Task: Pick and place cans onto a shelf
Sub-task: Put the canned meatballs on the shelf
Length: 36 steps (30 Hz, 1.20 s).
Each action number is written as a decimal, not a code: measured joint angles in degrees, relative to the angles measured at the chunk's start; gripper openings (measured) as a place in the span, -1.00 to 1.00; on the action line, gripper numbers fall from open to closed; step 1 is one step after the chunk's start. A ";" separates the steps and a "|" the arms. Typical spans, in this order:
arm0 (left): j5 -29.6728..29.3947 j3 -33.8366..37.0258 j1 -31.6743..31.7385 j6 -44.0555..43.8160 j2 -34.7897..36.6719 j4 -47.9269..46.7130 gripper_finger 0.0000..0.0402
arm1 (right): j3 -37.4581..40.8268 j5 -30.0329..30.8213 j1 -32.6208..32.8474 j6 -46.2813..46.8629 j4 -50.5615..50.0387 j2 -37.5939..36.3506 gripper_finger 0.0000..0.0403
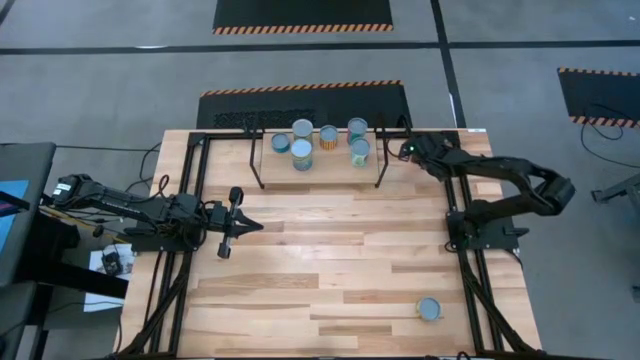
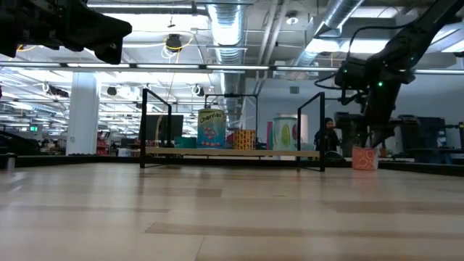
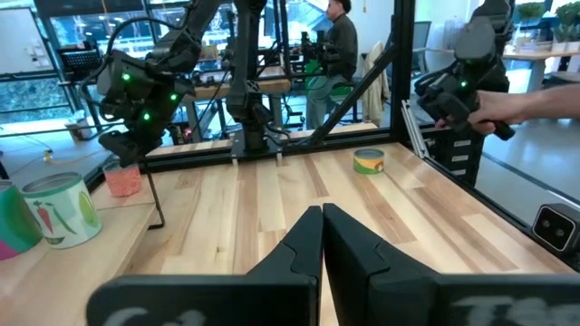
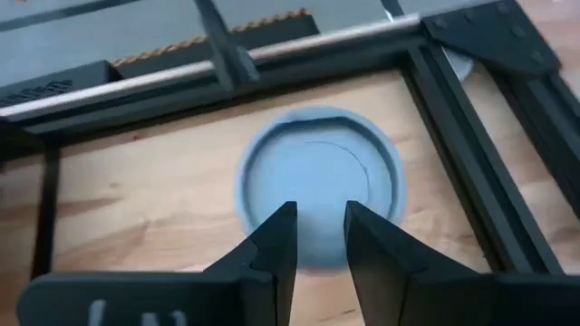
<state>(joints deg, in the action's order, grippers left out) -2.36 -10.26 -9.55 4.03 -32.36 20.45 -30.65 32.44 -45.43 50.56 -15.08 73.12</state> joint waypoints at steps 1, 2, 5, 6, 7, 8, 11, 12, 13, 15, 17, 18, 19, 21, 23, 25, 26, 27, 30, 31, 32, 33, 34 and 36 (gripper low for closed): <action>-0.01 0.00 0.00 0.02 0.00 0.00 -0.99 | 0.00 0.00 0.02 -0.88 0.26 -0.55 -0.41; -0.01 0.00 -0.01 0.02 0.00 0.00 -0.99 | 0.00 0.03 0.02 -1.67 0.36 -1.07 -0.40; 0.00 0.00 0.00 0.02 -0.01 -0.01 -0.99 | -0.02 0.03 0.00 -5.34 0.36 -2.61 -0.36; 0.01 0.00 -0.01 0.02 0.00 -0.02 -0.99 | 0.00 0.05 0.00 -6.72 0.38 -3.15 -0.34; 0.01 0.00 -0.01 0.02 0.00 0.00 -0.99 | -0.02 0.05 0.00 -8.13 0.40 -3.68 -0.32; 0.01 0.00 -0.01 0.02 0.00 0.00 -0.99 | -0.02 0.03 0.00 -9.53 0.38 -4.12 -0.30; -0.01 0.00 0.01 0.04 0.00 0.00 -0.99 | -0.02 -0.09 0.00 -13.39 0.37 -4.67 -0.22; -0.01 0.00 -0.01 0.23 -0.02 0.00 -0.99 | -0.02 -0.46 -0.03 -14.61 0.38 -4.59 -0.20; -0.03 0.00 0.00 0.32 0.00 0.00 -0.99 | -0.02 -0.84 -0.15 -15.79 0.43 -4.37 -0.17; -0.07 0.00 -0.01 0.33 0.00 0.00 -0.99 | -0.04 -1.23 -0.42 -18.07 0.57 -3.48 -0.14; -0.50 0.00 -0.01 0.33 0.00 0.00 -0.99 | -0.04 -1.30 -0.51 -20.20 0.57 -2.27 -0.11; -0.62 0.00 -0.01 0.33 0.00 -0.01 -0.99 | -0.04 -1.29 -0.52 -20.74 0.57 -1.55 -0.11; -0.79 0.00 -0.01 0.33 -0.02 0.00 -0.99 | -0.04 -1.28 -0.51 -20.99 0.64 -0.91 -0.11; -1.03 0.00 -0.01 0.33 0.00 -0.02 -0.99 | -0.21 -1.12 -0.49 -21.15 1.36 0.17 -0.11; -1.21 0.00 -0.01 0.33 -0.01 0.00 -0.99 | -0.27 -0.90 -0.46 -22.04 2.46 1.17 -0.12; -1.32 0.00 -0.01 0.33 0.00 0.00 -0.99 | -0.33 -1.22 -0.48 -23.36 3.52 1.93 -0.14; -1.32 0.00 -0.01 0.33 0.00 0.00 -0.99 | -0.33 -1.87 -0.48 -23.82 3.91 2.19 -0.15; -1.32 0.00 -0.01 0.33 0.00 0.00 -0.99 | -0.23 -2.74 -0.48 -24.10 3.83 2.48 -0.16; -1.32 0.00 -0.01 0.33 -0.01 0.00 -0.99 | 0.06 -3.16 -0.48 -24.30 3.83 2.89 -0.19; -1.32 0.00 -0.01 0.33 -0.01 0.00 -0.99 | -0.13 -3.03 -0.48 -24.30 4.28 2.91 -0.19; -1.32 0.00 -0.01 0.33 -0.02 0.00 -0.99 | -0.15 -2.92 -0.48 -24.34 4.37 2.89 -0.20; -1.32 0.00 -0.01 0.33 0.00 0.00 -0.99 | -0.12 -2.82 -0.48 -24.74 4.22 2.90 -0.20; -1.32 0.00 -0.01 0.33 0.00 0.00 -0.99 | -0.09 -2.82 -0.48 -25.30 4.18 2.91 -0.21; -1.32 0.00 -0.01 0.64 0.00 0.00 -0.99 | -0.39 -2.82 -0.48 -25.52 4.16 2.91 -0.20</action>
<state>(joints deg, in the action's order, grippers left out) -3.68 -10.26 -9.56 4.67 -32.36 20.45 -31.05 29.63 -45.91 25.04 -10.92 76.03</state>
